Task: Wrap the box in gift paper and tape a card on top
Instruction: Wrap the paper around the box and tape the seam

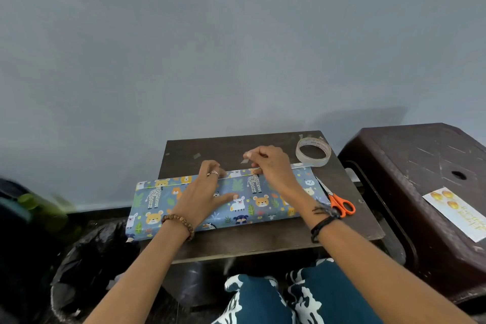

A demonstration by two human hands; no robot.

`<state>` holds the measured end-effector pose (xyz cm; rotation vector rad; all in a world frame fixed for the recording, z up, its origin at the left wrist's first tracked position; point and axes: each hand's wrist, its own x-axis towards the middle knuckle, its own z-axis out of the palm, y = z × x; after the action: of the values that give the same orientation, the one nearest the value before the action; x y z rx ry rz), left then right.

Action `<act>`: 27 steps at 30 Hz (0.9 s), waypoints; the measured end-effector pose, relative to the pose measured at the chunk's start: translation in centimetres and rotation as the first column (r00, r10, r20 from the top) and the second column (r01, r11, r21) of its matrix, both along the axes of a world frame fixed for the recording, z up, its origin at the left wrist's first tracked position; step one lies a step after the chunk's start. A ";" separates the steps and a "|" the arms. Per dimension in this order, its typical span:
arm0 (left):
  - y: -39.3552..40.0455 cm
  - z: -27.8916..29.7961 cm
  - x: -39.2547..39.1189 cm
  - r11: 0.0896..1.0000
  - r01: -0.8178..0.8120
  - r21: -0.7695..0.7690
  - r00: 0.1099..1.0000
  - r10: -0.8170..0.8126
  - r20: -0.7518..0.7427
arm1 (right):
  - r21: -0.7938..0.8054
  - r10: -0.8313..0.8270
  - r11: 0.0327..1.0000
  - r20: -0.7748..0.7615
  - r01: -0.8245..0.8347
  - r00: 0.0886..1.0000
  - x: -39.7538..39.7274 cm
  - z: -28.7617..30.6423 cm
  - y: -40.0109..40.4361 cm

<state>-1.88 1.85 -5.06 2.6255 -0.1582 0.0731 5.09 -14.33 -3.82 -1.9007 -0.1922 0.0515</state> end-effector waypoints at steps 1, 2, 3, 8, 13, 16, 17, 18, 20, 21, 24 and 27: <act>0.1 -0.1 -0.1 1.000 -0.011 0.011 1.000 0.011 0.009 | -0.012 -0.021 1.000 0.032 0.021 0.999 -0.3 -0.5 0.4; 0.2 -0.3 -0.2 1.000 -0.016 0.011 1.000 0.016 0.023 | -0.034 -0.028 0.999 0.066 0.030 0.997 -0.6 -0.9 0.9; 0.2 -0.5 -0.3 1.000 -0.016 0.005 0.999 0.015 0.045 | -0.061 -0.024 0.998 0.098 0.030 0.995 -0.7 -1.3 1.3; 0.3 -1.3 -0.4 0.999 0.000 -0.033 0.988 0.005 0.155 | -0.116 -0.021 0.992 0.171 0.041 0.985 -1.0 -2.0 2.9; 0.3 -1.7 -0.3 0.999 -0.010 -0.041 0.984 0.017 0.177 | -0.181 0.000 0.983 0.211 0.040 0.978 -1.5 -2.3 3.2; 0.4 -1.8 -0.3 0.999 -0.014 -0.046 0.985 0.021 0.173 | -0.184 0.000 0.982 0.236 0.045 0.972 -1.8 -2.5 3.0; 0.4 -1.8 -0.3 0.999 -0.016 -0.045 0.985 0.024 0.172 | -0.188 0.005 0.981 0.245 0.042 0.969 -1.9 -2.6 2.9; 0.4 -1.8 -0.4 0.999 -0.020 -0.043 0.985 0.027 0.168 | -0.200 0.014 0.979 0.254 0.039 0.967 -2.0 -2.7 2.8; 0.3 -1.8 -0.4 0.999 -0.027 -0.037 0.986 0.032 0.164 | -0.247 0.041 0.969 0.267 0.028 0.963 -2.0 -2.8 2.7; 0.3 -1.7 -0.5 0.999 -0.032 -0.034 0.986 0.037 0.162 | -0.282 0.060 0.959 0.272 0.020 0.960 -2.1 -2.8 2.6; 0.2 -1.5 -0.5 0.997 -0.047 -0.061 0.988 0.055 0.142 | -0.384 0.122 0.924 0.279 -0.006 0.952 -2.3 -2.7 2.4; 0.2 -1.3 -0.5 0.996 -0.032 -0.086 0.993 0.041 0.112 | -0.481 0.184 0.876 0.314 -0.011 0.931 -2.7 -2.7 1.8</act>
<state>-2.39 2.04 -6.39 2.5410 -0.1428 0.2371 2.35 -12.53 -6.48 -2.3817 -0.5664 -0.1933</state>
